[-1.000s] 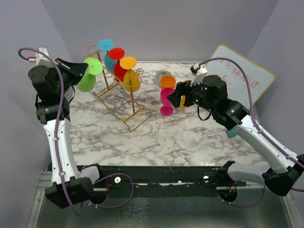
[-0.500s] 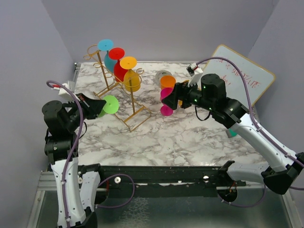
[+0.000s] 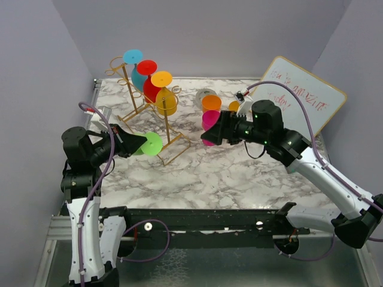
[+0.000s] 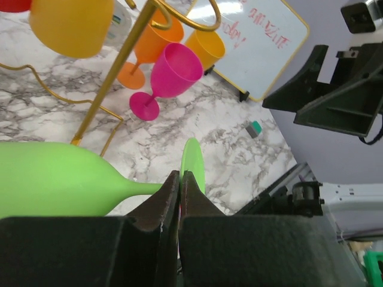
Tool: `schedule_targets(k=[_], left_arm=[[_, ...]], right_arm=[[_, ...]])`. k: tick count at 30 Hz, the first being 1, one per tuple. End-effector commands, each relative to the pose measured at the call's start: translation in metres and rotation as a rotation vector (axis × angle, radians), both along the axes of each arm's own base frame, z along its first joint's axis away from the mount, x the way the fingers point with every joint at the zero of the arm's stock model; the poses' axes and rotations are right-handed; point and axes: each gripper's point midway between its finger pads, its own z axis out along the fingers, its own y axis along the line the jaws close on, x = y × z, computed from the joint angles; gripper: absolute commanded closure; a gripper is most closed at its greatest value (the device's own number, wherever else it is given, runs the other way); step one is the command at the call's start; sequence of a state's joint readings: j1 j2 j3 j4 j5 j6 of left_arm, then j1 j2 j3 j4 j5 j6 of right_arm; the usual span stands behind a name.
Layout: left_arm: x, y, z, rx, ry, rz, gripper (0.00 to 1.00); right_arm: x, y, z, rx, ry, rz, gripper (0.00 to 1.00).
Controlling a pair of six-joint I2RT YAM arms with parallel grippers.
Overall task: Take the wine glass off the wine glass rack
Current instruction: Place the wine glass at the center of the board.
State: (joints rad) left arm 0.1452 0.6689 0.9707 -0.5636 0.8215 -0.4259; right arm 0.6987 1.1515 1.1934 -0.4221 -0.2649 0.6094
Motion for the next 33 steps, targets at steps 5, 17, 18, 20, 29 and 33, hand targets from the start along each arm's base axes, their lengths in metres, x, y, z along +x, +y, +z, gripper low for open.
schedule_targets(k=[5,17,18,20,29,33], left_arm=[[-0.020,-0.027,-0.015,-0.113,0.074,-0.221,1.00],[-0.049,-0.041,-0.008,-0.210,0.071,-0.312,1.00],[-0.049,-0.041,-0.007,-0.208,0.067,-0.315,1.00],[-0.045,-0.041,-0.007,-0.209,0.065,-0.304,1.00],[-0.026,-0.054,0.000,-0.314,0.038,-0.290,1.00],[-0.020,-0.072,-0.004,-0.302,0.019,-0.299,1.00]], right_arm=[[-0.019,0.008,0.001,0.127,-0.003,0.073,0.08],[-0.052,0.036,-0.007,0.266,0.090,0.320,0.14],[-0.052,0.039,-0.005,0.291,0.086,0.332,0.15],[-0.052,0.043,-0.005,0.325,0.106,0.346,0.18],[-0.054,0.056,-0.007,0.345,0.133,0.436,0.18],[-0.049,0.063,-0.011,0.366,0.154,0.420,0.19]])
